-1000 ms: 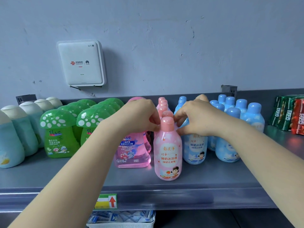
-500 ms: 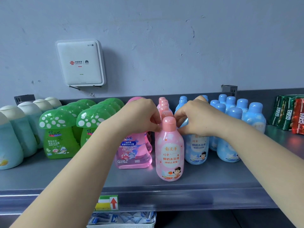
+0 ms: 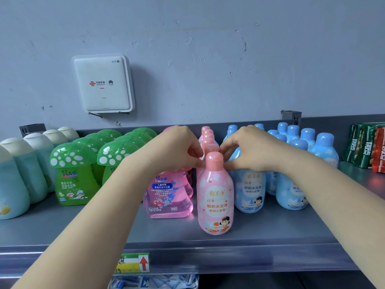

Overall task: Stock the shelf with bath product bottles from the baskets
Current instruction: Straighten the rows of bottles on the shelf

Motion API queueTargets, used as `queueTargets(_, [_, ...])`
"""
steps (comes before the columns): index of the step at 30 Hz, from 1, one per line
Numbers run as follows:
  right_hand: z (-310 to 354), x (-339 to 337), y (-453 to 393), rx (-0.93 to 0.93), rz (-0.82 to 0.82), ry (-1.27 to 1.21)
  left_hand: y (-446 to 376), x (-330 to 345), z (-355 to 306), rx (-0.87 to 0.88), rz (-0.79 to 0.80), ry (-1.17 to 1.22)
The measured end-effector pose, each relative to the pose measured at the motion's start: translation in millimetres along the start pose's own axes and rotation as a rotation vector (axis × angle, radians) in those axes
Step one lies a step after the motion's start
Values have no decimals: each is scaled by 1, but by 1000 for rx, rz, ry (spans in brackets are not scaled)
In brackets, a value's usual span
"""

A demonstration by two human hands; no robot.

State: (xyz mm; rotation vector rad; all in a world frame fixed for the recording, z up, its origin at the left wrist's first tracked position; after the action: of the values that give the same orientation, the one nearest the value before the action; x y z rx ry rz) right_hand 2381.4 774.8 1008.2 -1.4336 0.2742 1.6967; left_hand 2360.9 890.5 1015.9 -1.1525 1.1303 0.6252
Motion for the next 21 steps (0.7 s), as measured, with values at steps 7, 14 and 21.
queueTargets(7, [-3, -6, -5, 27, -6, -28, -1, -1, 5, -32, 24, 67])
queueTargets(14, [-2, -14, -12, 10, 3, -16, -3, -20, 13, -80, -44, 121])
queueTargets(21, [-3, -30, -21, -3, -24, -21, -13, -28, 16, -80, -4, 109])
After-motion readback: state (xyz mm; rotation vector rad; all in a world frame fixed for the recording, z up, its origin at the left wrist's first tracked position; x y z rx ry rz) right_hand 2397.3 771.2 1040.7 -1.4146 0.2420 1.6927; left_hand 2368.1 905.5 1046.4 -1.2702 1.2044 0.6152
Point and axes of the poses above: each hand's wrist, its own y-axis away from the middle knuckle, its own x-axis out of the palm, z = x × y, the point moved 8 cm from there along -y, towards the middle knuckle, and after that the axes turned 8 degrees about -y, right-handed, at the moved point
